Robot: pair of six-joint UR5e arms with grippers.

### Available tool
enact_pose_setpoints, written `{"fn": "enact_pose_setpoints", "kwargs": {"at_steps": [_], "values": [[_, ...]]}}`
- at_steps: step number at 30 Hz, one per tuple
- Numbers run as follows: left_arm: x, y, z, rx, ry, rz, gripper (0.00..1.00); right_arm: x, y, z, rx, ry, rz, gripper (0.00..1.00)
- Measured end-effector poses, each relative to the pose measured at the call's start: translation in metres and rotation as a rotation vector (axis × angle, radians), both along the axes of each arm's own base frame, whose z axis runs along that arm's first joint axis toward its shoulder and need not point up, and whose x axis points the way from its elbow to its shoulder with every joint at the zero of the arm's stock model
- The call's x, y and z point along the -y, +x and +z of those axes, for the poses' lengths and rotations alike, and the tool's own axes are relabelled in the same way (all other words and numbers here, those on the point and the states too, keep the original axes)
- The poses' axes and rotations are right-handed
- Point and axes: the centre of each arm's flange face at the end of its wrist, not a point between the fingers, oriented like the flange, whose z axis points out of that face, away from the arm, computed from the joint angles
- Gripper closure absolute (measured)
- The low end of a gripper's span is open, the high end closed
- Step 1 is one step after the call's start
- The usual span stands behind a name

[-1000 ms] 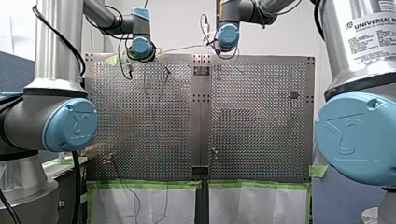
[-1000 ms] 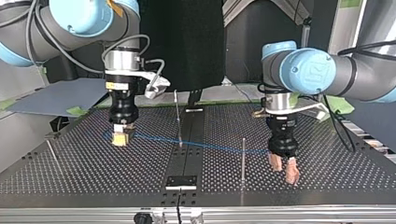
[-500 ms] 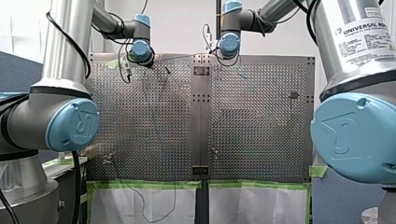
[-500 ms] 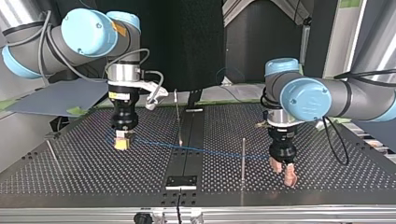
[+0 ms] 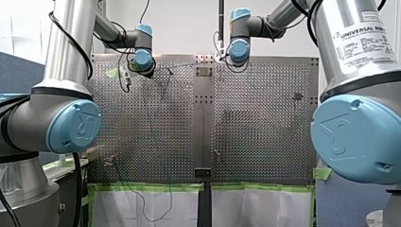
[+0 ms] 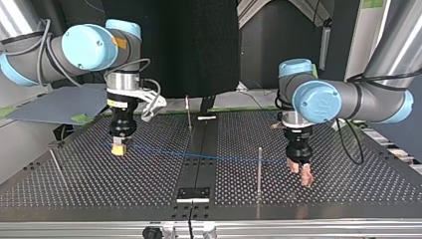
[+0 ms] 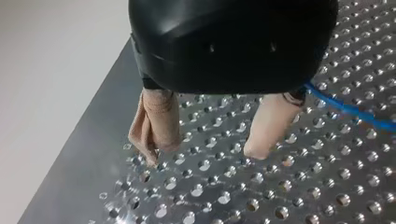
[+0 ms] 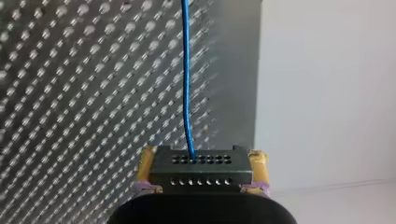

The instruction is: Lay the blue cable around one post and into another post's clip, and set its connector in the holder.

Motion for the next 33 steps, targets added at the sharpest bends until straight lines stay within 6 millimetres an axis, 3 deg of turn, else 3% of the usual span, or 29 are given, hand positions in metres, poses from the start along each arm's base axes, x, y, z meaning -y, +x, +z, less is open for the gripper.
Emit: {"fn": "enact_pose_setpoints", "kwargs": {"at_steps": [13,22,33], "values": [[0.024,-0.007,-0.003,-0.006,0.011,-0.07,0.0,0.011,-0.031,-0.055,0.04,0.055,-0.062,0.97],[0.03,0.001,-0.03,-0.056,-0.001,-0.054,0.0,0.015,-0.044,-0.093,0.085,0.072,-0.032,0.97],[0.032,0.001,-0.033,-0.06,-0.013,-0.056,0.0,0.014,-0.049,-0.183,0.068,0.153,-0.036,0.97]]}}
